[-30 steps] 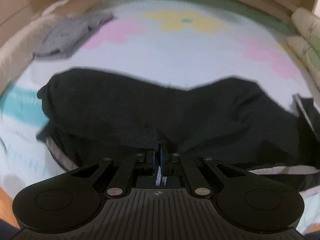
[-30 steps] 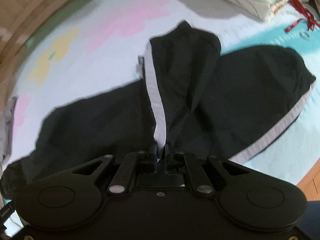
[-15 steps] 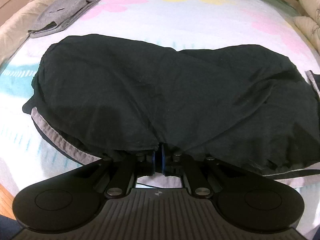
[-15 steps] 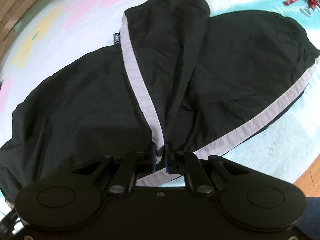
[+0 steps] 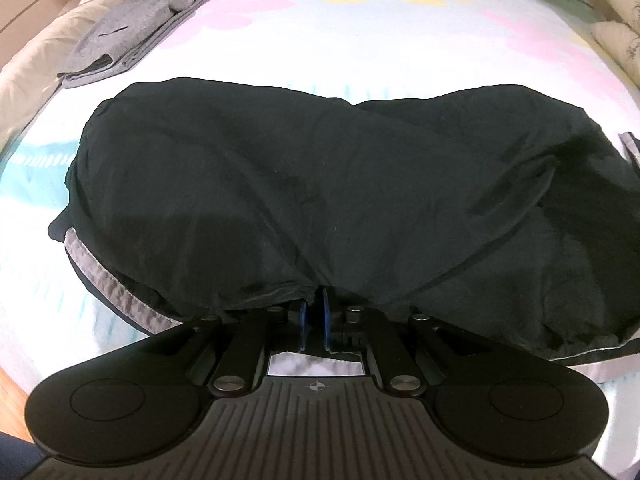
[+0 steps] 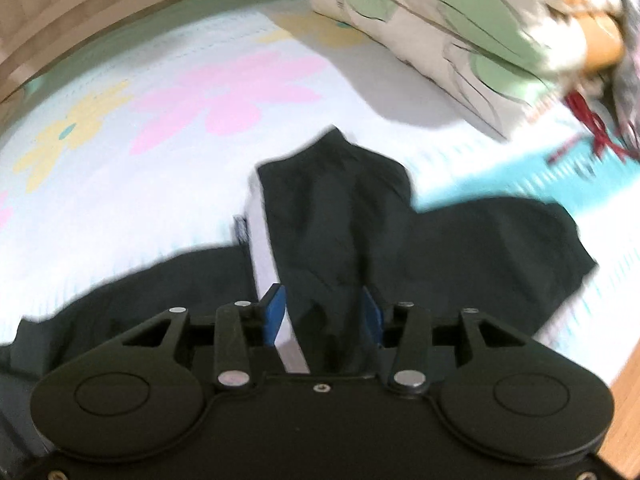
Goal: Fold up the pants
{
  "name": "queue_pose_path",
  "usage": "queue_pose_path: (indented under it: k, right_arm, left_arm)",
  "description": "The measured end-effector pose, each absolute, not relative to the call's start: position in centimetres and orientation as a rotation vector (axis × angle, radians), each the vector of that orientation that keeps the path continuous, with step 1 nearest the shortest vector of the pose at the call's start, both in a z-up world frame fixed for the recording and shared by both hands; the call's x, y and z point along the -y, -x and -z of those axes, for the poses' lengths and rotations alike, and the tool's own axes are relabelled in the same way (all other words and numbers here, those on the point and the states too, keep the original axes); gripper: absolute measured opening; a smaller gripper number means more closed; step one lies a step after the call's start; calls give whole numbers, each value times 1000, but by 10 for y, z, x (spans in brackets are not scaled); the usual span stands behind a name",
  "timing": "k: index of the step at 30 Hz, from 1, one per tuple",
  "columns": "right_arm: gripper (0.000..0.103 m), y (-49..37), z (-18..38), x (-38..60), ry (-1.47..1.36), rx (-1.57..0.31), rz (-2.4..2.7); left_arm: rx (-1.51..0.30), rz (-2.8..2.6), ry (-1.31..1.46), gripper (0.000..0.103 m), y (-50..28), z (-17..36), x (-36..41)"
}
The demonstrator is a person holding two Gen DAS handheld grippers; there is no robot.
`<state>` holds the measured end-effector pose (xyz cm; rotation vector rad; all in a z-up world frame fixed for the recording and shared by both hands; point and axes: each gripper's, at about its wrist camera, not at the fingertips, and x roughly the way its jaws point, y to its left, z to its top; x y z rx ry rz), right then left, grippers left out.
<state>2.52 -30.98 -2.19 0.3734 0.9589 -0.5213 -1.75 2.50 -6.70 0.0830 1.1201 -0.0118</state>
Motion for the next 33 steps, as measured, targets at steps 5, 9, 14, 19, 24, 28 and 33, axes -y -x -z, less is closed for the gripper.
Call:
queue_pose_path:
  k: [5, 9, 14, 19, 24, 28, 33]
  right_arm:
    - [52, -88, 41, 297, -256, -954, 532]
    - [52, -114, 64, 288, -178, -1002, 544]
    - [35, -121, 87, 285, -171, -1067, 571]
    - [14, -96, 57, 295, -198, -1038, 554]
    - [14, -29, 11, 347, -323, -964, 593]
    - [14, 30, -1, 398, -397, -953, 683]
    - [11, 79, 31, 449, -565, -1061, 751]
  left_arm:
    - [-1130, 11, -57, 8, 12, 74, -44]
    - [-1134, 11, -49, 8, 9, 75, -45]
    - [-1132, 13, -57, 8, 9, 75, -44]
    - [-1130, 13, -50, 8, 11, 73, -43]
    - [-1127, 14, -41, 8, 14, 72, -45]
    - [-1120, 8, -57, 8, 16, 72, -43]
    - [-1114, 5, -76, 8, 17, 72, -39]
